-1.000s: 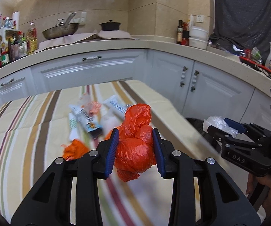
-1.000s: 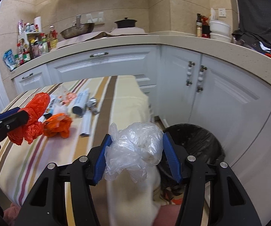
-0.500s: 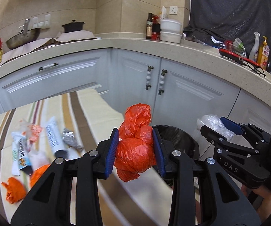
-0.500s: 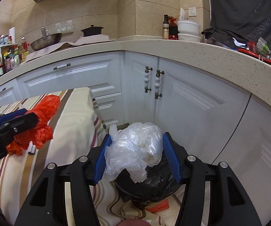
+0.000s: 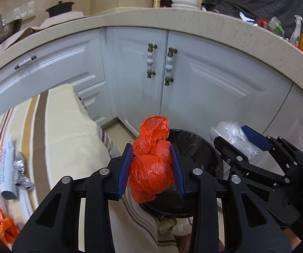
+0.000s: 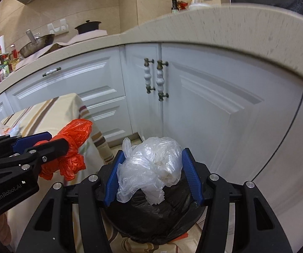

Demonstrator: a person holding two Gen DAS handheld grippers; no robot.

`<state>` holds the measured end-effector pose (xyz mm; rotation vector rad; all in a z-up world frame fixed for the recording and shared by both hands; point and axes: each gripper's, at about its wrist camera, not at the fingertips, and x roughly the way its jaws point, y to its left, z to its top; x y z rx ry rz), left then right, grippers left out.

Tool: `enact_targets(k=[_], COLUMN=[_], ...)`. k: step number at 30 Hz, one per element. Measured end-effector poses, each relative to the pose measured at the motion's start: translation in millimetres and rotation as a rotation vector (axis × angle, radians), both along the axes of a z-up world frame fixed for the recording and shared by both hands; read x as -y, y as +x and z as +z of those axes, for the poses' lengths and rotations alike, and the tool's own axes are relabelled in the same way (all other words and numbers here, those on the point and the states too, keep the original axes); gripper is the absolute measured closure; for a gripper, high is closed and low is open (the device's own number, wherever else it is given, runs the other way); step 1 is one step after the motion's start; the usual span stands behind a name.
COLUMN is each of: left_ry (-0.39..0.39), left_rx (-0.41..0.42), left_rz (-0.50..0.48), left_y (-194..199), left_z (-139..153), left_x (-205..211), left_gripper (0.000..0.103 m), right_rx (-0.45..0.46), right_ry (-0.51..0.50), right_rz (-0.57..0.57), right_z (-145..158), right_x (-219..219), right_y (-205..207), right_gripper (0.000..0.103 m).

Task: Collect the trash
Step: 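Carry both bags over the black bin and open both tools to drop them, then return to the table and grasp orange bags with both tools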

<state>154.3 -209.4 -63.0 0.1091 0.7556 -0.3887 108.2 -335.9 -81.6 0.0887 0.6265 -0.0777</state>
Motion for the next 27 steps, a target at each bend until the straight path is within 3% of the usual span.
enact_targets(k=[2,4,7,17,27], left_ry=[0.002,-0.02,-0.022,-0.044,-0.046], left_rx=[-0.05,-0.075,-0.052,0.02,0.07], left_rz=[0.008,0.025,0.037,0.046,0.202], left_y=[10.2,15.9,14.7,-11.6,-59.6], left_z=[-6.7,-9.9,-7.0,25.6,48.1], left_x=[4.4,3.9,2.6,-31.4,-141.0], left_gripper=[0.064,0.052,0.044,0.036,0.036], right_rx=[-0.004,-0.007,-0.012,0.025,0.088], right_ry=[0.007,0.014,0.029,0.019,0.038], right_rz=[-0.016,-0.029,-0.046,-0.012,0.148], right_z=[-5.7,-9.0,-10.8,20.7,55.2], right_x=[7.3,12.8,19.4,-11.8,-93.9], right_y=[5.1,9.1,11.1,-2.6,-29.4], right_gripper=[0.037,0.037,0.036,0.033,0.032])
